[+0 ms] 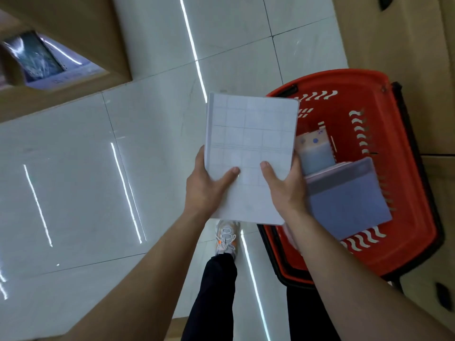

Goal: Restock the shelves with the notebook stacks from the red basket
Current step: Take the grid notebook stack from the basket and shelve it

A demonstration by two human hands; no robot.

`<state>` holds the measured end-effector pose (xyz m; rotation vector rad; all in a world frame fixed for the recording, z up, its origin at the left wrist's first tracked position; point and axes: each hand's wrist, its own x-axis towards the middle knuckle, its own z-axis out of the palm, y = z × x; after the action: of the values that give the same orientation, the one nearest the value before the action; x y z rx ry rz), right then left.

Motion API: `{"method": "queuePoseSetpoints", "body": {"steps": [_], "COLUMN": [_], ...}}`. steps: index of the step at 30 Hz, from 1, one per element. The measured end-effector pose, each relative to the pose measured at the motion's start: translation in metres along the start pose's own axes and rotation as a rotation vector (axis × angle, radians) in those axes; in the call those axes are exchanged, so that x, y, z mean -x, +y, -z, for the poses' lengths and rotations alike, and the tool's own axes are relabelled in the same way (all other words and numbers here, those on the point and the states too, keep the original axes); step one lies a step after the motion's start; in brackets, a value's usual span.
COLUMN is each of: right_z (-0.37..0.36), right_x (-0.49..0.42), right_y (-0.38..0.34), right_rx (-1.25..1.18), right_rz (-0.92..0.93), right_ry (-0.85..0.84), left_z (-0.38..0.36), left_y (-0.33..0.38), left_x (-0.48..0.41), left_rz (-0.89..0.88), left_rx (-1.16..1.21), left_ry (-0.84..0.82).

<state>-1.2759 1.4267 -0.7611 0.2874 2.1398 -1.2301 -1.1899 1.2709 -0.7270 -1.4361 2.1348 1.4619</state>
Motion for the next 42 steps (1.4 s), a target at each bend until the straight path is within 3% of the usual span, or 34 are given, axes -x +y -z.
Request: {"method": "queuePoseSetpoints", "body": {"steps": [11,24,31,42], "right_z": [0.058,0.249,0.329,0.453], "right_x": [0.055,0.314,0.451,0.55], "right_y": [-0.035,-0.111,-0.083,0.005], "right_rx": [-0.069,-0.214,-0.363,-0.479], "right_rz": [-0.01,-0.125,-0.268,-0.286], "right_ry": [0.087,0.458,0.704,1.005], "left_z": [0.013,0.032,-0.004,-0.128], "left_y": [0.056,0.215,0.249,0.274], "left_x": [0.049,0.277,0.405,0.564], "left_rz": [-0.073,-0.348,-0.562,-0.635], "left_rx": [-0.053,-0.176,-0.353,-0.442], "left_ry": [-0.091,-0.513,-0.755,-0.93]}}
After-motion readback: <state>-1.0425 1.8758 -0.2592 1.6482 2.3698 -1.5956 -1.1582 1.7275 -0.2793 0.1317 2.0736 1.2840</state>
